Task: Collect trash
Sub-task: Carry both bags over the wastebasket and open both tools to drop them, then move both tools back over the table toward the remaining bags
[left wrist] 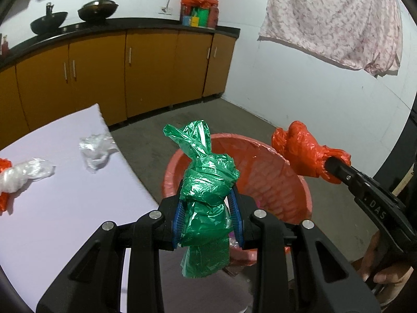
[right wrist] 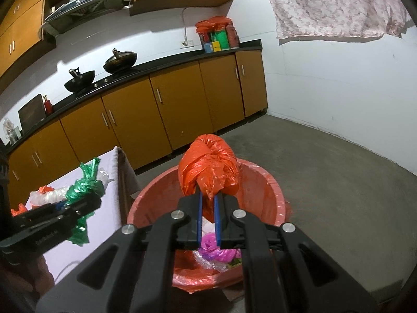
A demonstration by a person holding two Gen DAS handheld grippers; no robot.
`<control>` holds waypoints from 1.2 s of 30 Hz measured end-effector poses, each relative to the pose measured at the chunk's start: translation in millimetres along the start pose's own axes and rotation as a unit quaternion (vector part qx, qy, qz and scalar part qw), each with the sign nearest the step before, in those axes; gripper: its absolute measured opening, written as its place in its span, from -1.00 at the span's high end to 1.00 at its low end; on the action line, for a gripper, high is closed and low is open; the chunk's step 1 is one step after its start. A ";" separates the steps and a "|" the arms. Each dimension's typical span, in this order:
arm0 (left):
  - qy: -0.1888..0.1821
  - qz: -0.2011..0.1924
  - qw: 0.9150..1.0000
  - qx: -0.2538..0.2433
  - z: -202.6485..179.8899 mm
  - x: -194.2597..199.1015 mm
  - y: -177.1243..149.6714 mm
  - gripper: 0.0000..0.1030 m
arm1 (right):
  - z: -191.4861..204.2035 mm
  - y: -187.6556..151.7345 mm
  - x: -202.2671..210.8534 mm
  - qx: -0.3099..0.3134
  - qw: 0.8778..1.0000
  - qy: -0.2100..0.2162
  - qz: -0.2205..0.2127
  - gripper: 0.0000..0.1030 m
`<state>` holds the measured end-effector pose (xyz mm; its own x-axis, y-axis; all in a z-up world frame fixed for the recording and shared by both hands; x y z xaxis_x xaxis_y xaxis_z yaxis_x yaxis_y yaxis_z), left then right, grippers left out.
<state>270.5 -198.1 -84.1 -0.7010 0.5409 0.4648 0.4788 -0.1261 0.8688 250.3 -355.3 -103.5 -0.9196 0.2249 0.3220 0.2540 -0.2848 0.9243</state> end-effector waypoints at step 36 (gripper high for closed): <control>0.113 -0.005 0.993 0.029 87.5 40.7 -22.3 -0.46 | 33.6 -11.4 -21.1 -0.009 0.998 0.051 0.034 -0.46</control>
<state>277.5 -100.5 -99.5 -0.8036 0.3412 0.4877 0.4961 -0.0690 0.8655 276.9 -325.5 -113.9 -0.9269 0.1082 0.3595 0.3116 -0.3124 0.8974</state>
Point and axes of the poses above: each gripper's, at about its wrist camera, not at the fingertips, and x roughly against the way its jaws point, z to its left, y to its top, the point moved 5 cm from there along -x, roughly the way its jaws point, and after that the axes turned 9 degrees about -z, right-handed, at the moved point
